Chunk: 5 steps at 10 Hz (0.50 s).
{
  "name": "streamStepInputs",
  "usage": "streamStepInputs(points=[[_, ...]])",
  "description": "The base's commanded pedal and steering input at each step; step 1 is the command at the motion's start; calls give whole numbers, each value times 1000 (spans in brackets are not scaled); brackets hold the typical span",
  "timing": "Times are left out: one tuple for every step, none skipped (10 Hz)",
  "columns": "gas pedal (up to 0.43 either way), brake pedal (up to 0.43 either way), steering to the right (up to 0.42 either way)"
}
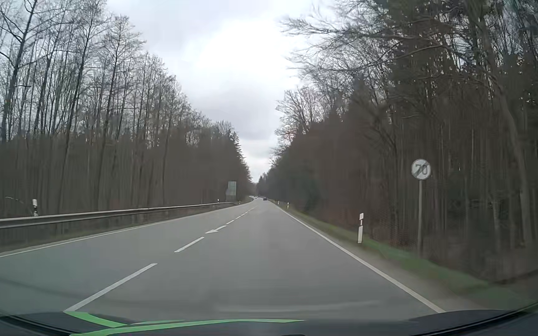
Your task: Follow the waypoints while adhering to traffic rules and regulations
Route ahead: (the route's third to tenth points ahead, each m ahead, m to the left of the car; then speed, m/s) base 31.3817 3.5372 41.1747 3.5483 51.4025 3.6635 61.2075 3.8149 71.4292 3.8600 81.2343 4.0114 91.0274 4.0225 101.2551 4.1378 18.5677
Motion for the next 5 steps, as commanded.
streamStepInputs(points=[[118, 0, 5], [118, 0, 5], [118, 0, 5], [118, 0, 5], [130, 0, 5]])
